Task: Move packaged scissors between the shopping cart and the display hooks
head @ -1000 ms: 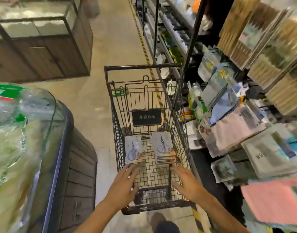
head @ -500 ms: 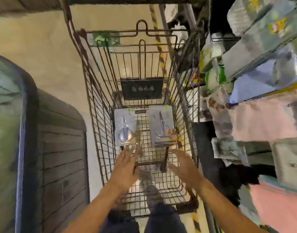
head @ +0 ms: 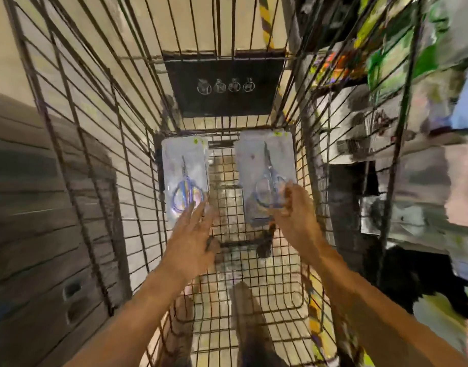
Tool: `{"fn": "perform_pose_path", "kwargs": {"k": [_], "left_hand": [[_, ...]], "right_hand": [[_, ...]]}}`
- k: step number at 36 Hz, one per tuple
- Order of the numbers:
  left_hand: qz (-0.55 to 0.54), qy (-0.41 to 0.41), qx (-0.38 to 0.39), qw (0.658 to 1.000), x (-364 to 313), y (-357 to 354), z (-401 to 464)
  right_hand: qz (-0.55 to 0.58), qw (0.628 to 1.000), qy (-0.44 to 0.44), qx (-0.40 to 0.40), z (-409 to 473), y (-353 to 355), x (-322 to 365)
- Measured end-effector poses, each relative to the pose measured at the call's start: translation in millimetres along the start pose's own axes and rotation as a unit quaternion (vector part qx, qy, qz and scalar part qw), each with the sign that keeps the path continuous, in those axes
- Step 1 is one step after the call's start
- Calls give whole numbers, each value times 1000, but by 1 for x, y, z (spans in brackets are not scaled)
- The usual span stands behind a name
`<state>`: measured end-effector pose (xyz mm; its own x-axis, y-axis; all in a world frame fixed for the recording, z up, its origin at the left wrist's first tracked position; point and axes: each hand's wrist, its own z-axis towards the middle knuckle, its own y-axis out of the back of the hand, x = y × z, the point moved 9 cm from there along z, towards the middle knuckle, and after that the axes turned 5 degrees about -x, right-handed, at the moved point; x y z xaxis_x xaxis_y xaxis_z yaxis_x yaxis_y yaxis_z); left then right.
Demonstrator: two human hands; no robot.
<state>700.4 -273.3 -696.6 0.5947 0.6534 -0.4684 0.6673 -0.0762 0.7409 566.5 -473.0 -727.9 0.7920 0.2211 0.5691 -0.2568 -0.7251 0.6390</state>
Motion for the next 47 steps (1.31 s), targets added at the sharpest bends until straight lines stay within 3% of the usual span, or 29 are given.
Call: {"fn": "perform_pose_path", "kwargs": {"k": [7,18,22,31,34,38,41,47], "left_hand": [[2,4,4,1000,11,-16,16],[-28,6,13,1000,15,-18,12],[-44,10,3,999,14,-13,12],[-136,45,32,989,13,-18,16],[-252,102,35,962,10,-15,20],[-442,211,9,872,9,-8,24],[-534,227,-3,815,3,-2,26],[-586,247,-32,771,16,0,24]], "right_hand": [[13,993,-40,-108,40,-5,-6],[70,978,-128,-150,43,2,-14],[132,970,-153,-132,40,0,-18],[265,956,-119,-47,5,-17,-16],[266,958,-110,-20,-16,-26,-8],[337,934,-118,25,-43,-33,5],[363,920,-133,69,-62,-45,15],[361,922,-116,84,-62,-61,22]]}}
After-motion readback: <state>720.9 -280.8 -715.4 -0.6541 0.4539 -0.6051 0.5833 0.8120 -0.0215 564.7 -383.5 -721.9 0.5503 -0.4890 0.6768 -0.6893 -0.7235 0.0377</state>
